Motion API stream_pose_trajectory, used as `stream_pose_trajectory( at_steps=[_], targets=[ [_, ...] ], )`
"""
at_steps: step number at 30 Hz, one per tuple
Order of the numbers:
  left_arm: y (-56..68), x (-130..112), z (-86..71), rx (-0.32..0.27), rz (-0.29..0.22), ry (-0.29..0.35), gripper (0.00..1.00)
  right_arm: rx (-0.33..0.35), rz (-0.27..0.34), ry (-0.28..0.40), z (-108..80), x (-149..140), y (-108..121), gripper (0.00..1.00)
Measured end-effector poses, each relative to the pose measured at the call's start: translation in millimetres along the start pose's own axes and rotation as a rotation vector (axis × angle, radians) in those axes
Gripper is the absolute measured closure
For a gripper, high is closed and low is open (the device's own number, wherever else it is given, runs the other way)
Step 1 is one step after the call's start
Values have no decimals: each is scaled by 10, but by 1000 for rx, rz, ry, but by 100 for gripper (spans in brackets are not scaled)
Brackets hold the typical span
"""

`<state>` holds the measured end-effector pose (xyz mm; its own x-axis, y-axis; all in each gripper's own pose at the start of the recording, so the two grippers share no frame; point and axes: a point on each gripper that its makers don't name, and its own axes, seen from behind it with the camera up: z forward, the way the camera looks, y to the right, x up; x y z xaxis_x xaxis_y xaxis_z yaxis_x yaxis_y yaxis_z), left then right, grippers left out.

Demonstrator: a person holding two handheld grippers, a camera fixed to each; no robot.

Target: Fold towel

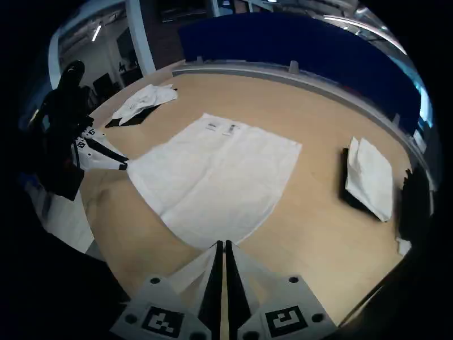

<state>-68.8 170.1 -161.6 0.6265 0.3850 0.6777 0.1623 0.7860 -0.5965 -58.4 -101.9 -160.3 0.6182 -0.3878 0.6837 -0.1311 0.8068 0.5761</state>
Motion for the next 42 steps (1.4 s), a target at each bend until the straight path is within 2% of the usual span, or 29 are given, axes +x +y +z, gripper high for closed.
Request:
stream_pose_trajectory(
  at_steps=[11,17,18,19,22,24,26,32,42],
  targets=[
    [-10,168,-9,-7,-7,23,85,0,-5,22,-3,155,28,97],
    [-3,132,11,-5,-3,14,85,-17,-31,-11,2,18,71,96],
    [-1,124,14,-5,-2,12,85,-24,-38,-21,9,-30,86,95],
    [2,118,17,-5,-2,11,85,-31,-44,-31,20,-76,99,88],
    [9,105,24,-6,-2,8,85,-43,-57,-57,58,-211,121,55],
    [11,105,26,-7,-3,7,85,-44,-57,-69,90,-292,124,46],
    [11,113,21,-7,-2,8,85,-42,-48,-77,123,-359,124,43],
    [4,123,17,-7,1,7,85,-40,-30,-93,175,-478,145,43],
    [26,86,57,-9,2,4,85,-35,-54,-127,263,-606,140,43]
  ],
)
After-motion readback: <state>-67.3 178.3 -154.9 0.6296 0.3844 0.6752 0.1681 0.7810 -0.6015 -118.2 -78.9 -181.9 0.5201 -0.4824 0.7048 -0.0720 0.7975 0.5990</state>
